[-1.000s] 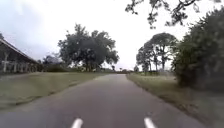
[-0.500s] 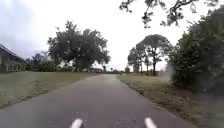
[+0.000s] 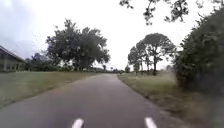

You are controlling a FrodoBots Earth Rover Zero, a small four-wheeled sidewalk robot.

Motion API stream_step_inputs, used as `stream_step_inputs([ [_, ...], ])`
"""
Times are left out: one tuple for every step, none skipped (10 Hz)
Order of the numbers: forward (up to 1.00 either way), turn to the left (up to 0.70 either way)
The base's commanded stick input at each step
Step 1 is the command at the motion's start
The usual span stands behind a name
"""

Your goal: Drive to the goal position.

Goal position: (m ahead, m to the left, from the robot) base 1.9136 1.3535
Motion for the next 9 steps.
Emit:
stream_step_inputs([
  [0.8, 0.03],
  [0.8, 0.03],
  [0.8, 0.03],
  [0.8, 0.03],
  [0.8, 0.03],
  [0.8, 0.03],
  [0.8, 0.14],
  [0.8, 0.32],
  [0.8, 0.29],
])
